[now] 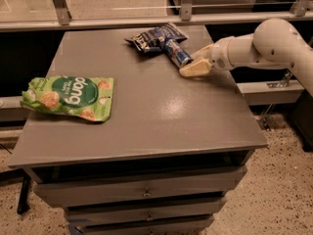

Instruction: Pick redbull can

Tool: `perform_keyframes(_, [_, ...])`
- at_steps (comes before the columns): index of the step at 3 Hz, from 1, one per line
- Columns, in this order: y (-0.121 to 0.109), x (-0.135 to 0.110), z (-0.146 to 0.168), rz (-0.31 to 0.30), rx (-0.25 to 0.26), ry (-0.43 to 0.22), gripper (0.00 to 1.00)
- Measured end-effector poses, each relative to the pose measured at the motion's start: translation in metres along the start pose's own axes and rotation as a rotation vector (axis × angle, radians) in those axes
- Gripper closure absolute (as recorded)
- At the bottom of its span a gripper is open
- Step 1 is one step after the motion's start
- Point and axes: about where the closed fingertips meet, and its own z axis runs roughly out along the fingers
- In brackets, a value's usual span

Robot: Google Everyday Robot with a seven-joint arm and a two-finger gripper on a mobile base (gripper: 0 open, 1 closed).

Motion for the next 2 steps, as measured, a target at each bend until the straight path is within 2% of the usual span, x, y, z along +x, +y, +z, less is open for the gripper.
perform_keyframes(1, [0.006, -0.012, -0.013, 0.013, -0.042, -0.024, 1.0])
perform_keyframes(2, [0.029, -0.028, -0.035, 0.011, -0.119, -0.046, 1.0])
